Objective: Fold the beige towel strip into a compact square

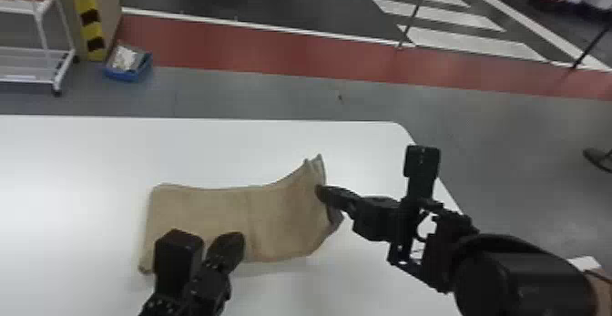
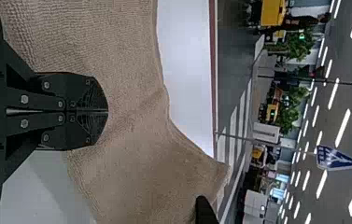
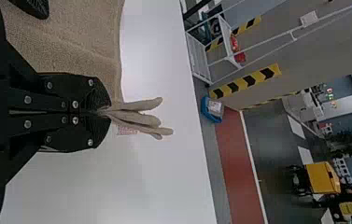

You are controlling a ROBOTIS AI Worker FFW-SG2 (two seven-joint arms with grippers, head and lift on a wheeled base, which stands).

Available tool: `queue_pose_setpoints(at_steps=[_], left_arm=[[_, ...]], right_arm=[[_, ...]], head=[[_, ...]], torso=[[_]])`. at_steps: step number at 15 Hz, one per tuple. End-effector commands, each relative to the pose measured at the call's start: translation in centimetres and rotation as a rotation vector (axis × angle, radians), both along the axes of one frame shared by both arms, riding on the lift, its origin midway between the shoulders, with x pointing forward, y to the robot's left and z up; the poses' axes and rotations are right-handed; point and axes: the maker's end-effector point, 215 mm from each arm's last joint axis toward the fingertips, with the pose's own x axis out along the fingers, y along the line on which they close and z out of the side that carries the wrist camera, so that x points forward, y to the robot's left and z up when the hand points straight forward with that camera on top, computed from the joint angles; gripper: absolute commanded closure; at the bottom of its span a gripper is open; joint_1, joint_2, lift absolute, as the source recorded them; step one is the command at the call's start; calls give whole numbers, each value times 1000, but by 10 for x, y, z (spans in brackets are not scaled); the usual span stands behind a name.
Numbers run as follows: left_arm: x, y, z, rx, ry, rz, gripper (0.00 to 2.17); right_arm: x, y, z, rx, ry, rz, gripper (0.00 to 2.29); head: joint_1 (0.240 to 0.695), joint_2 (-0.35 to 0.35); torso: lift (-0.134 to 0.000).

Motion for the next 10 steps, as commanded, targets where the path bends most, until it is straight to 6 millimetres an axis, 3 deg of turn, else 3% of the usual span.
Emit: queue_pose_setpoints(at_steps=[1,7,10], left_arm=[[0,12,16,-13,-26,-9,1889],[31,72,26,12,-33,46,1878],[36,78,14,4,-6,26,1878]], right_arm=[[2,-10,5,2,-10,-19,1214],[8,-22,28,19,-28,-32,1214],[9,-25,30,18,-30,-36,1214]], head=[[695,-314],[695,-283],[695,-250]], torso=[[-124],[-124],[-124]])
